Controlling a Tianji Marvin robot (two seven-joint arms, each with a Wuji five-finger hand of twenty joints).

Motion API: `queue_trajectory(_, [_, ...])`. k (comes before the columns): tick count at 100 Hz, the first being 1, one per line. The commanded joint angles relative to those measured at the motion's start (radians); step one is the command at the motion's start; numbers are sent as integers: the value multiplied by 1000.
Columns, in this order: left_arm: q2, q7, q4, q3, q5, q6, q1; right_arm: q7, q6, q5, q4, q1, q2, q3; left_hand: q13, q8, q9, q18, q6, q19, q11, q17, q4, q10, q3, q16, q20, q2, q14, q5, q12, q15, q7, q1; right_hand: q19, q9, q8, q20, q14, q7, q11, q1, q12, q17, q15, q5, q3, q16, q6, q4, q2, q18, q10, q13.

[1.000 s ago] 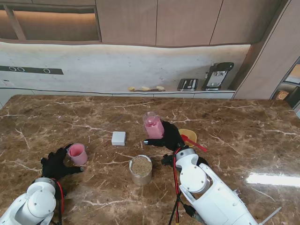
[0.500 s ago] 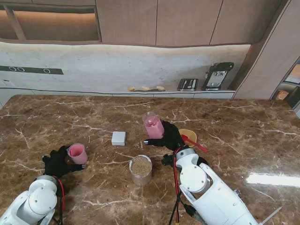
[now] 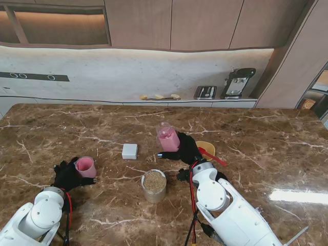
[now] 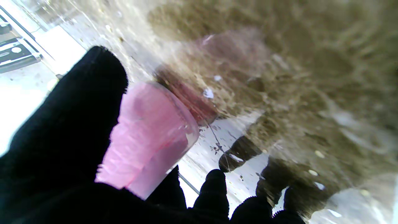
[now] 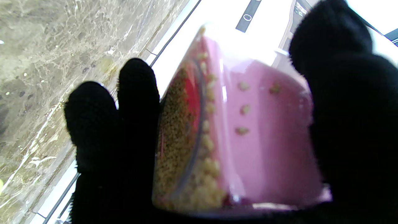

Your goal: Measure grain into the airtight container

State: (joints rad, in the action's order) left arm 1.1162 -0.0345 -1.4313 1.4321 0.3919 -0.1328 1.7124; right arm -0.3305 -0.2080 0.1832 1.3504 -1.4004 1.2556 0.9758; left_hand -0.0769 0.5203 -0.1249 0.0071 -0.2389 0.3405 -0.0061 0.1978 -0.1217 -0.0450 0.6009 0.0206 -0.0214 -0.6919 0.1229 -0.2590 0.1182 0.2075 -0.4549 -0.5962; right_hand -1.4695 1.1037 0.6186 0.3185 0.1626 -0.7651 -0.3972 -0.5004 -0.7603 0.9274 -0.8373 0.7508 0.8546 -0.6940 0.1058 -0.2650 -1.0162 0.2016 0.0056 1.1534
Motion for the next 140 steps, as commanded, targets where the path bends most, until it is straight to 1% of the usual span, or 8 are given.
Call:
queue_trajectory(1, [13, 39, 33, -26, -10, 1, 17, 8, 4, -2, 3, -6, 2, 4, 91, 10, 26, 45, -47, -309, -19, -161, -4, 39, -19, -40, 11, 18, -60, -26, -15, -176, -26, -27, 16, 127, 19, 26, -132, -177, -182, -180, -42, -24, -31, 140, 274, 7, 211, -4, 293, -64, -103, 51])
queue_trajectory(46, [15, 36, 40, -24, -24, 23, 18, 7, 5, -1, 8, -12, 1, 9, 95, 180, 14, 26, -89, -315, 2, -165, 29, 71, -29, -39, 27, 152, -86, -201, 54, -177, -297, -84, 17, 126, 19, 27, -131, -176, -182, -181, -42, -25, -32, 139, 272, 7, 211, -4, 295, -62, -103, 51])
queue_trajectory(53, [17, 28, 41, -22, -27, 33, 20, 8, 5, -2, 7, -12, 1, 9, 96, 231, 9, 20, -119, -315, 4, -166, 8, 89, -180, -39, 27, 190, -94, -238, 93, -177, -324, -190, 17, 126, 19, 27, -133, -176, -182, -181, -42, -26, -31, 139, 272, 8, 211, -4, 295, -62, -103, 51])
queue_trajectory(72, [23, 14, 36, -15, -56, 52, 28, 8, 6, -3, 8, -13, 1, 8, 100, 249, 3, -6, -151, -316, 15, -170, 59, 122, -424, -40, 26, 317, -125, -304, 147, -177, -397, -346, 18, 126, 19, 27, -131, -176, -182, -181, -41, -26, -32, 138, 271, 8, 210, -4, 296, -62, -103, 51])
queue_trajectory(84, [45, -70, 42, -19, -92, 81, 26, 6, 7, -3, 8, -14, 1, 9, 109, 256, -7, -28, -127, -317, 50, -173, 32, 133, -307, -98, 26, 295, -139, -385, 242, -189, -429, -342, 18, 128, 19, 27, -132, -176, -182, -181, -41, -26, -32, 139, 271, 8, 210, -4, 295, -62, -103, 51])
queue_trajectory(120, [47, -79, 0, -3, -94, 107, 41, 2, 0, -3, 9, -19, 1, 22, 117, 353, -21, -55, -117, -318, 85, -179, 31, 144, -279, -168, 25, 413, -148, -360, 276, -212, -409, -339, 19, 127, 19, 28, -132, -176, -182, -181, -41, -27, -32, 139, 270, 8, 211, -4, 297, -62, -102, 51])
queue_trajectory(126, [45, -77, -24, 9, -91, 111, 51, 2, 0, -3, 11, -20, 0, 26, 119, 382, -37, -49, -112, -337, 131, -178, 28, 142, -306, -256, -18, 433, -139, -359, 281, -234, -399, -357, 19, 126, 19, 28, -131, -176, -182, -182, -41, -27, -32, 138, 270, 8, 210, -4, 297, -62, -102, 51])
queue_trajectory(140, [41, -80, -91, 34, -51, 123, 73, 1, -6, 3, 16, -22, -2, 37, 150, 438, -177, -11, -98, -425, 289, -156, 28, 126, -333, -530, -275, 452, -117, -357, 279, -317, -389, -379, 19, 126, 19, 28, -130, -176, -181, -181, -41, -27, -32, 138, 270, 8, 210, -4, 297, -62, -102, 51])
